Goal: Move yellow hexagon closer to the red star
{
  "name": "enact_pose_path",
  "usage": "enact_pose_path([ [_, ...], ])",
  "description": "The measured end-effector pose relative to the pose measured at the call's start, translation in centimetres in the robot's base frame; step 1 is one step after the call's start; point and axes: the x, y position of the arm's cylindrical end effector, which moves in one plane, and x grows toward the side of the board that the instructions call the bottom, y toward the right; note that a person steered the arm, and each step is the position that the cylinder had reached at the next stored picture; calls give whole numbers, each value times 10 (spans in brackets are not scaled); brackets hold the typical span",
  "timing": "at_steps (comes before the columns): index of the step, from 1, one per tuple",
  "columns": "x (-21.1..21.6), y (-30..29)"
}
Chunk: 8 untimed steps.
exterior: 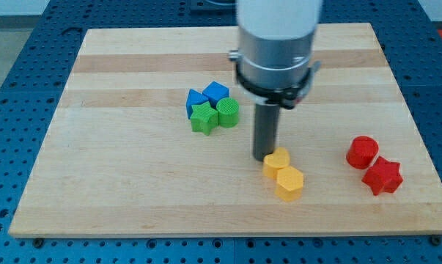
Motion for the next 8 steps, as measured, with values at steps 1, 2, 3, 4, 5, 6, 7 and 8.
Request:
enact_pose_path([
  [1,-1,12],
  [2,-2,-36],
  [3,11,-69],
  [4,37,-69],
  [5,48,-43],
  [6,48,2],
  [7,48,45],
  [8,51,48],
])
